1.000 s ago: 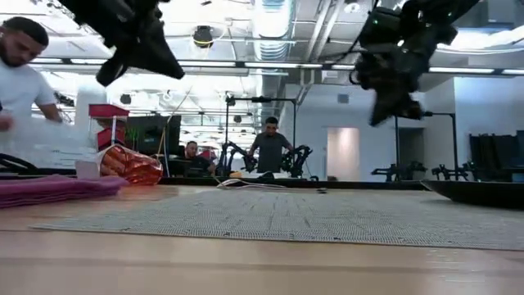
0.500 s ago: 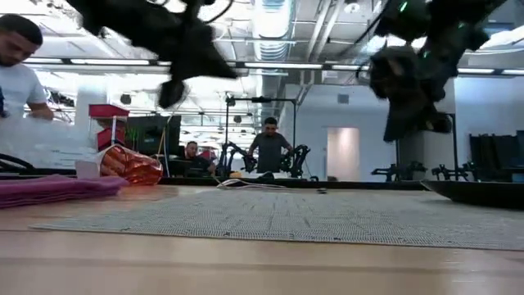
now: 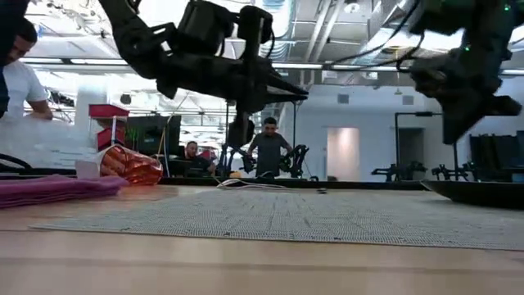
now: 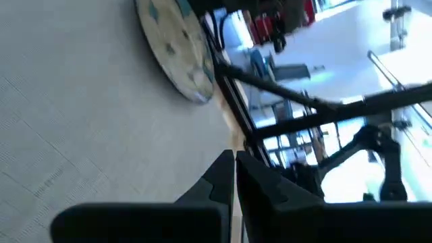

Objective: Set table place
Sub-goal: Put the patterned plate on the gray table mat

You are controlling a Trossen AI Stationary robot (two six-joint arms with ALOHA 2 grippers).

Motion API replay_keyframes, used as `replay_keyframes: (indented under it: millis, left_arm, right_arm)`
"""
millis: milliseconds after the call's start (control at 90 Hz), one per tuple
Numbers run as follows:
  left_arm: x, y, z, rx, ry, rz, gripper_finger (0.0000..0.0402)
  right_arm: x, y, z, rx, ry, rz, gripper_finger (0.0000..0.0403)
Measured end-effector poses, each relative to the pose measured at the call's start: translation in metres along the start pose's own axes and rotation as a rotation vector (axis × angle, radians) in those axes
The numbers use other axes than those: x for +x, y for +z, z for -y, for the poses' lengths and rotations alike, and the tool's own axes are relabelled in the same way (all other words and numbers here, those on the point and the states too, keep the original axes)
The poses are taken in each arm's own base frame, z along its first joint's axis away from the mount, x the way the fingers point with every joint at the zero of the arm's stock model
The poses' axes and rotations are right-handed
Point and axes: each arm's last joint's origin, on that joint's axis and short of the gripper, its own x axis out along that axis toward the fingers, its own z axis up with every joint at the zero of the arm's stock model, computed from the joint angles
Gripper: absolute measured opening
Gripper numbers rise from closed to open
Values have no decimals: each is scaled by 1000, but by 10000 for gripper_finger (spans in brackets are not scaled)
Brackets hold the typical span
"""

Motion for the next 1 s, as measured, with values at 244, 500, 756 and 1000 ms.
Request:
replay_keyframes:
  millis: [244,500,756,1000]
  left_arm:
    - [-3,-5,-19,-42,187,-86,0]
    - [-8,-27,-33,-85,386,-237,0]
    - [-3,-41,-54,-92,493,-301,0]
    - [7,-44,-64,-90,444,-326,0]
  right_arm:
    - [36,-8,-11,-59,56,-124,0]
    - [70,-18,-26,-75,121,-201,0]
    - [97,-6,-61,-61,413,-200,0]
    - [119,8,-106,-112,629,-235,0]
